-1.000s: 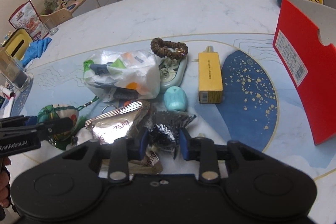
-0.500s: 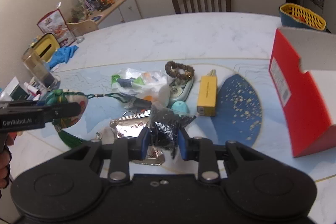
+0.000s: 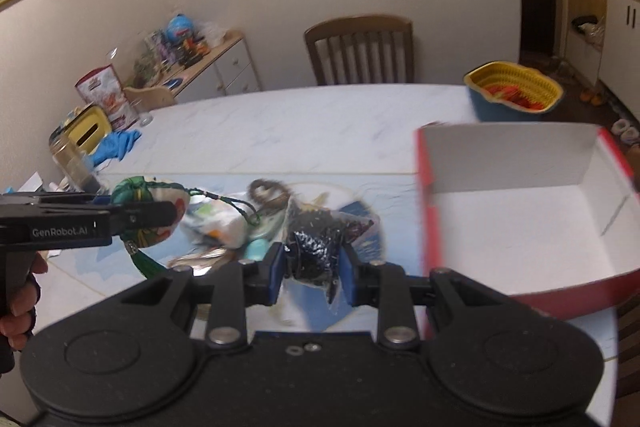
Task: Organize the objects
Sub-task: 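Carry the pouch and black bag with both tools into the red shoebox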
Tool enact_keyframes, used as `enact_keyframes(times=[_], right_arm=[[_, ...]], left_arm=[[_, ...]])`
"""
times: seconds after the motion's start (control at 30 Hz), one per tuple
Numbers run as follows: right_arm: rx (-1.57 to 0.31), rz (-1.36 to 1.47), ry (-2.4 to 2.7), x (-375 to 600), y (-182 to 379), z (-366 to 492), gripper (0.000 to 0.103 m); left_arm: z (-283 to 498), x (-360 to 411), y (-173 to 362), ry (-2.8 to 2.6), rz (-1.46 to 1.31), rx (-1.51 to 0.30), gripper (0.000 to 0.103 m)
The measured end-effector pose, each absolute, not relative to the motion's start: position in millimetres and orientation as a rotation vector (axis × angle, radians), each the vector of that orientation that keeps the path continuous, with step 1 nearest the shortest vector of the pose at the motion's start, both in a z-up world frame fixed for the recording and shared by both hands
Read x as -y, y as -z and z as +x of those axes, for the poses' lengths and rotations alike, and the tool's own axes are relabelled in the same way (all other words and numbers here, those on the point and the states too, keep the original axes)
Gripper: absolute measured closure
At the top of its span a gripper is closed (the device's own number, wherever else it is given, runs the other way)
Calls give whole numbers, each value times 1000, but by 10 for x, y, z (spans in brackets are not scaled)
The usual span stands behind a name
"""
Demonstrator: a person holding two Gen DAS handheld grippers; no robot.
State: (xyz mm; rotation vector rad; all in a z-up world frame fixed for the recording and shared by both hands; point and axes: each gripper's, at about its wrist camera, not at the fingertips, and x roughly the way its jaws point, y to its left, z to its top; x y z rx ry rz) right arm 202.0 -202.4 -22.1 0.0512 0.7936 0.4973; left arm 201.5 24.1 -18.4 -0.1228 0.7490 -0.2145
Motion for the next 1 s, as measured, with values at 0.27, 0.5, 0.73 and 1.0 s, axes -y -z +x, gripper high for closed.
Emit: enact_keyframes(times=[0.27,0.5,0.73,1.0], right_arm=[[-778,40,-418,2737,236,2199,75],[-781,52,-350,3217,286,2412,75],[-779,37,-293,3524,346,2631,75],[-818,23,-259,3710,505,2903,74]], left_arm=[[2393,510,167,269,-94,-768,55],[2740,1045,32,325,-76,-773,55],[3111,1532,6,350,-62,-762,55],[3448,1953,167,386,-42,-793,55]])
